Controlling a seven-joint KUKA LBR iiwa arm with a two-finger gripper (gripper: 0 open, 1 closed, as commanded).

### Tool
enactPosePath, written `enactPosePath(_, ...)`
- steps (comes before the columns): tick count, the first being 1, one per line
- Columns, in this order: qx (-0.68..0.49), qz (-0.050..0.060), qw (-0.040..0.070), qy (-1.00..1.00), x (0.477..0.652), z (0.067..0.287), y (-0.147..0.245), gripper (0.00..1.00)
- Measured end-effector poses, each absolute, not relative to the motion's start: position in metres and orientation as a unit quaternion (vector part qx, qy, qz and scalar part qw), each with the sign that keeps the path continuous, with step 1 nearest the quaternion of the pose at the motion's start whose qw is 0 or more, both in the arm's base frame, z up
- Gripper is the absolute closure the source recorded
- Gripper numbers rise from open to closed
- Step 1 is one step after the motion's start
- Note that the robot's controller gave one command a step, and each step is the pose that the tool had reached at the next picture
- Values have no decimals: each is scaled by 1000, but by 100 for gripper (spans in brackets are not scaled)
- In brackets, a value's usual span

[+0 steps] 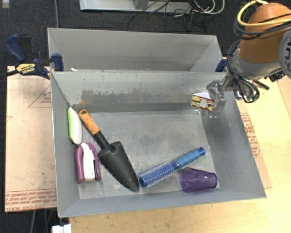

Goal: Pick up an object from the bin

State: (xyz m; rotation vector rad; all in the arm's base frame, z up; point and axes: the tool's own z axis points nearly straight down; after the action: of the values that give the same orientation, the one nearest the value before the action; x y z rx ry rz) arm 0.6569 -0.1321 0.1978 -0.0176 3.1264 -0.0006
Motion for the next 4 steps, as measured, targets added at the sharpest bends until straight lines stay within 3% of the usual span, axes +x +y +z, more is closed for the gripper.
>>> enactPosePath(1, -52, 1, 4, 999, 644, 104, -134, 100)
enactPosePath(2, -21, 0, 9, 1000, 656, 121, -120, 100)
enactPosePath(3, -61, 0, 8, 998, 635, 183, -137, 100)
enactPosePath(4, -61, 0, 7, 998, 634, 182, -136, 100)
